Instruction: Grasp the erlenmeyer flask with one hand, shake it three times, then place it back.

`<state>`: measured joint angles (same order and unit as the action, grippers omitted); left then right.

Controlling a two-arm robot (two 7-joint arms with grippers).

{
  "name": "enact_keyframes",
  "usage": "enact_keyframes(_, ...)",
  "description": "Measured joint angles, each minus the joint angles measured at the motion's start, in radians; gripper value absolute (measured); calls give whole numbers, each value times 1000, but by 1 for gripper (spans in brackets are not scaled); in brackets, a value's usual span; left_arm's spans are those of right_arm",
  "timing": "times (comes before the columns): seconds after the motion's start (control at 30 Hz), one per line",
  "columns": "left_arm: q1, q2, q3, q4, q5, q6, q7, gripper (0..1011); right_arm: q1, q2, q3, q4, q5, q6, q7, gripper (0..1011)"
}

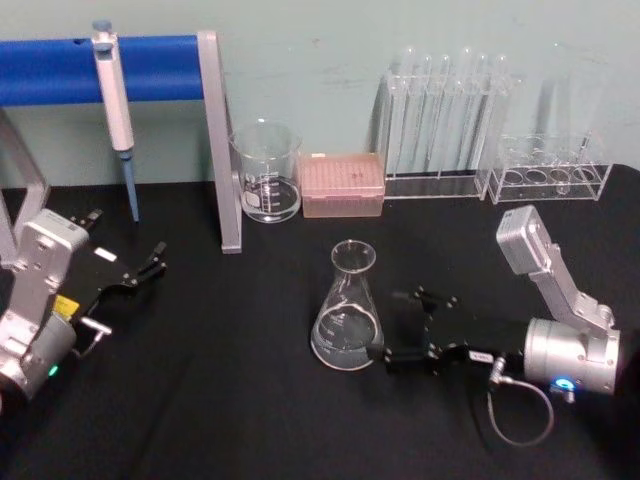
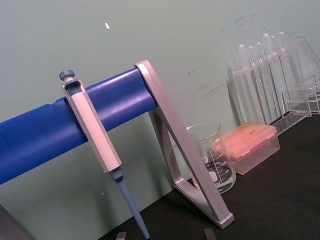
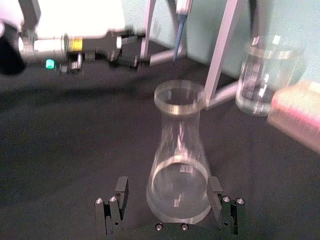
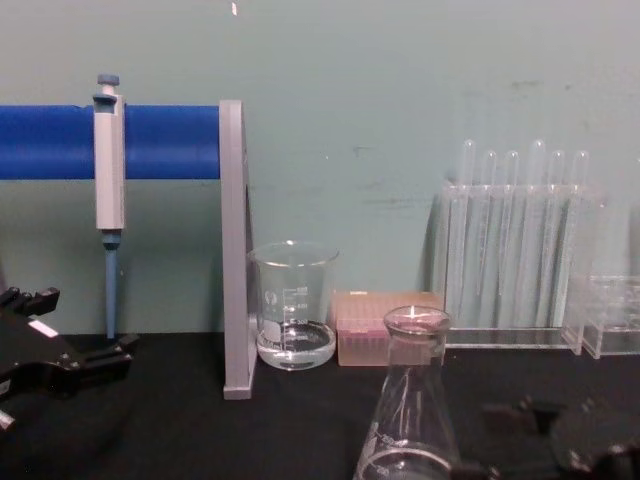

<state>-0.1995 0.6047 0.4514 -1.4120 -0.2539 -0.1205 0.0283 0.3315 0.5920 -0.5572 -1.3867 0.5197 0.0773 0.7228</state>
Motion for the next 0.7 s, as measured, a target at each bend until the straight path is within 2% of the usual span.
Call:
enact_keyframes(0.07, 0, 0, 0, 0, 0, 0, 0, 1001, 6, 26, -13, 11, 1, 42, 19, 1000)
enact_keyframes(0.17, 0, 0, 0, 0, 0, 0, 0, 1001, 12, 41, -14, 25, 1, 68, 14, 1000)
enact_keyframes(0.33, 0, 0, 0, 0, 0, 0, 0, 1001, 11, 51, 20, 39, -1, 73, -57, 1000)
enact_keyframes(0.47, 0, 0, 0, 0, 0, 0, 0, 1001, 4, 41, 55, 37, -12, 45, -122, 1000)
enact_keyframes(0.57, 0, 0, 0, 0, 0, 0, 0, 1001, -4, 11, 90, 33, -29, 5, -192, 1000)
enact_keyframes(0.7, 0, 0, 0, 0, 0, 0, 0, 1001, -16, -20, 118, 24, -40, -23, -262, 1000)
